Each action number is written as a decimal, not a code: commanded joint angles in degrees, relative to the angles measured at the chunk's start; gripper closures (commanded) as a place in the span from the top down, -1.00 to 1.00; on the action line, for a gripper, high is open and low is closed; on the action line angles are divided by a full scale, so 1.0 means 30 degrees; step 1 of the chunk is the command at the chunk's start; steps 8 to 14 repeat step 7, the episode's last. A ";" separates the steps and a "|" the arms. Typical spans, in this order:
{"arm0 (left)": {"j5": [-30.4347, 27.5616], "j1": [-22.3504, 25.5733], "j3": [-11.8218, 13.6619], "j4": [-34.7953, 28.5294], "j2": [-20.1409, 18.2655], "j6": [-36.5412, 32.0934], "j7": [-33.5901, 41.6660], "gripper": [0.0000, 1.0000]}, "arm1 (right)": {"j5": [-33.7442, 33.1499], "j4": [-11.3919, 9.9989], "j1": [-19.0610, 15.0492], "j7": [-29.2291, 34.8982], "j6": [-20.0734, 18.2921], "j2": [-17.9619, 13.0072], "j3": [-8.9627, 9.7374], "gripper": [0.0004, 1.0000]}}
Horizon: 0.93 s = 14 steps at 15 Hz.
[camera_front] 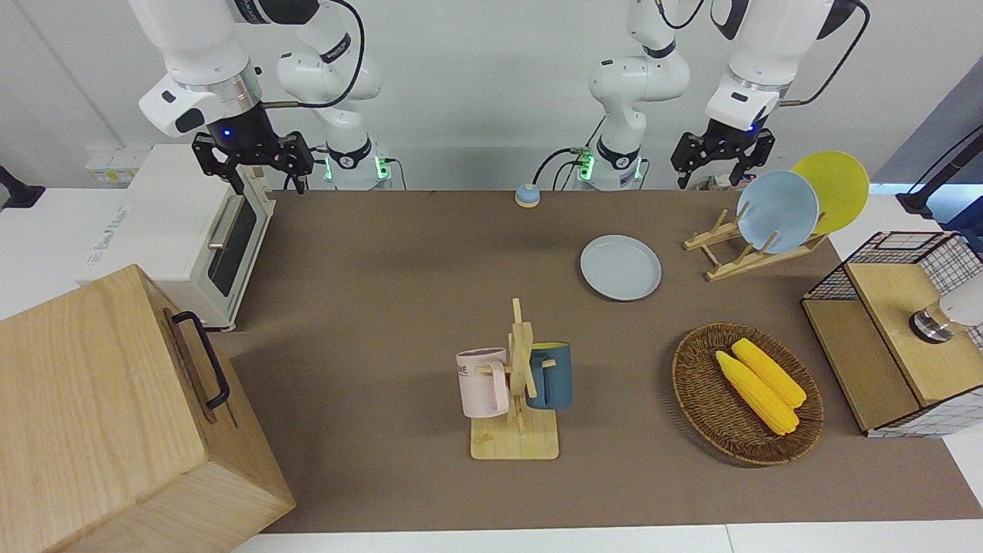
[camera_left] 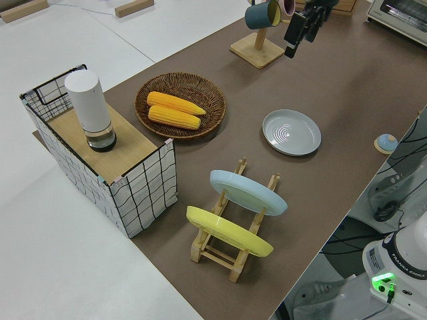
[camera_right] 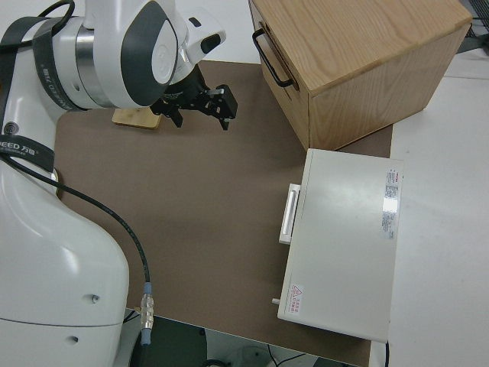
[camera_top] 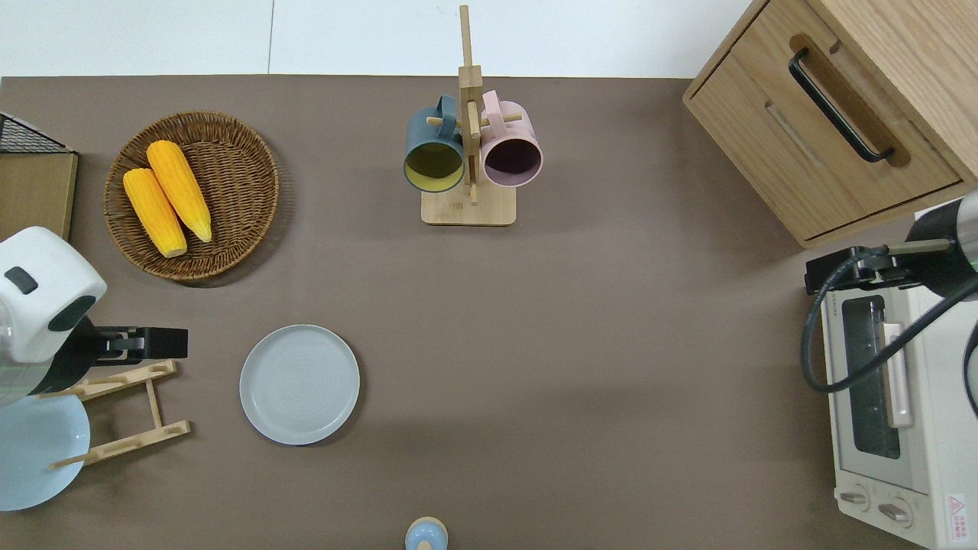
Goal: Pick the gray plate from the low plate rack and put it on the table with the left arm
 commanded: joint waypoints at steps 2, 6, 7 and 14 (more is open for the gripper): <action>0.0174 -0.0264 0.0051 0.0523 0.1061 0.0856 0.0342 1.00 | 0.0052 0.0095 0.0086 0.0074 -0.0113 0.0037 -0.0043 0.97; 0.0056 -0.0234 0.0051 0.0435 0.1062 0.0830 0.0313 1.00 | 0.0052 0.0095 0.0086 0.0074 -0.0113 0.0037 -0.0072 0.97; 0.0027 -0.0235 0.0051 0.0406 0.1062 0.0859 0.0342 1.00 | 0.0052 0.0095 0.0086 0.0074 -0.0113 0.0037 -0.0072 0.97; 0.0027 -0.0235 0.0051 0.0406 0.1062 0.0859 0.0342 1.00 | 0.0052 0.0095 0.0086 0.0074 -0.0113 0.0037 -0.0072 0.97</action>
